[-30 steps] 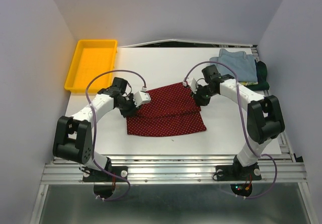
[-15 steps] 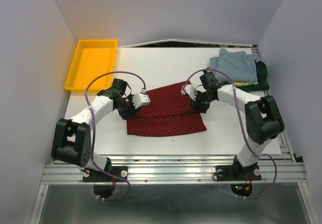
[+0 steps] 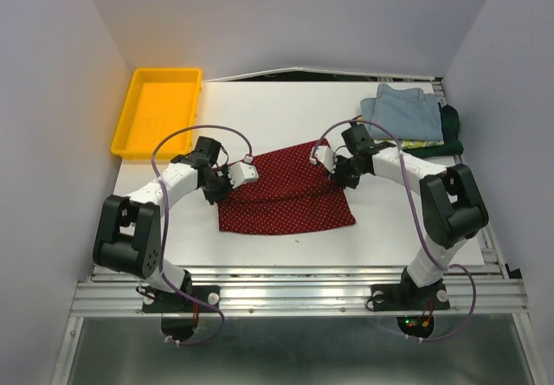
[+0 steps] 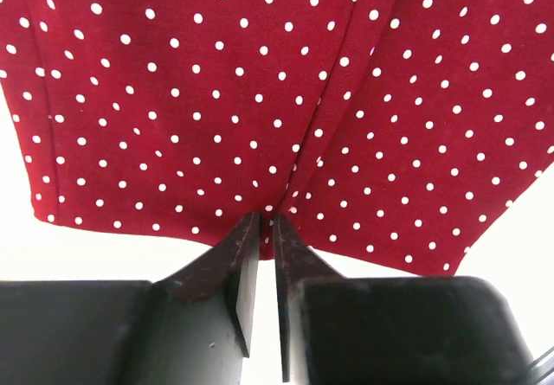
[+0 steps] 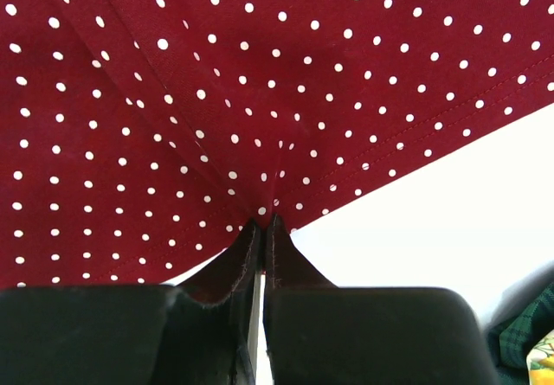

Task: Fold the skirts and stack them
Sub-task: Fold the skirt

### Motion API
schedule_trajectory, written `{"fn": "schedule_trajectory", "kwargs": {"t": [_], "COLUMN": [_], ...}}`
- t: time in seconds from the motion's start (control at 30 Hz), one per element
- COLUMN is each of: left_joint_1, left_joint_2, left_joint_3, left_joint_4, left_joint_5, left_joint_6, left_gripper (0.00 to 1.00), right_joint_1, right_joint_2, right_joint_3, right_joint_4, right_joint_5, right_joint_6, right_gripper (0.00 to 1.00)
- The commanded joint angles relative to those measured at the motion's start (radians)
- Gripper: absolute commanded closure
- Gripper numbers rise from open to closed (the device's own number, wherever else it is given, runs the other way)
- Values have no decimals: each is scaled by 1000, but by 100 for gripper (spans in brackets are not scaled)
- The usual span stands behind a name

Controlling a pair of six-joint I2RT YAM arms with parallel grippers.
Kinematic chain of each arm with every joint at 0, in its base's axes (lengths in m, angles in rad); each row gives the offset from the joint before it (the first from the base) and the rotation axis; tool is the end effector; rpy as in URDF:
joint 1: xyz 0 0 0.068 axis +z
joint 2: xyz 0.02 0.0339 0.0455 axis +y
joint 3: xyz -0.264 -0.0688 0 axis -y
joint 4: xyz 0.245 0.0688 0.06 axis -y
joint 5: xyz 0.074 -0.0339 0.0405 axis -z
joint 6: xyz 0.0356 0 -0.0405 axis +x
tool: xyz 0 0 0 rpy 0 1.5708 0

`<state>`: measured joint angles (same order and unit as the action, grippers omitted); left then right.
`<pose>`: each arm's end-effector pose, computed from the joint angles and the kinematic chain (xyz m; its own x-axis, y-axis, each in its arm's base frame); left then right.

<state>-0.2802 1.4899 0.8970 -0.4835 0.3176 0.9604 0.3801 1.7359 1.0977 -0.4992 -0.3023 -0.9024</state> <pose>0.2723 -0.0899 0.1946 -0.1529 0.8540 -0.4972 0.9254 0.3003 0.2312 0.3130 0.1365 0.1781 -0.1532 -0.8680 -0.4723 -0.9529 0.2564 -0.1621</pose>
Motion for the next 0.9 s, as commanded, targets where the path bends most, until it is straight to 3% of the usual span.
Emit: {"fn": "schedule_trajectory", "kwargs": {"t": [0.0, 0.07, 0.43, 0.87], "left_joint_1": [-2, -2, -2, -34], "left_joint_2": [7, -2, -140, -306], "left_joint_3": [0, 5, 69, -79], "left_joint_4": [3, 2, -89, -303], "left_joint_5": [1, 2, -2, 89], "left_joint_6": [6, 6, 3, 81], "left_gripper": [90, 100, 100, 100], "right_joint_1": [5, 5, 5, 5], "right_joint_2": [-35, -41, -153, -361], "right_joint_3": [-9, -7, 60, -173], "right_joint_4": [36, 30, -62, -142], "right_joint_5": [22, 23, 83, 59], "right_joint_6": [-15, -15, -35, -61], "right_gripper": [99, 99, 99, 99]}}
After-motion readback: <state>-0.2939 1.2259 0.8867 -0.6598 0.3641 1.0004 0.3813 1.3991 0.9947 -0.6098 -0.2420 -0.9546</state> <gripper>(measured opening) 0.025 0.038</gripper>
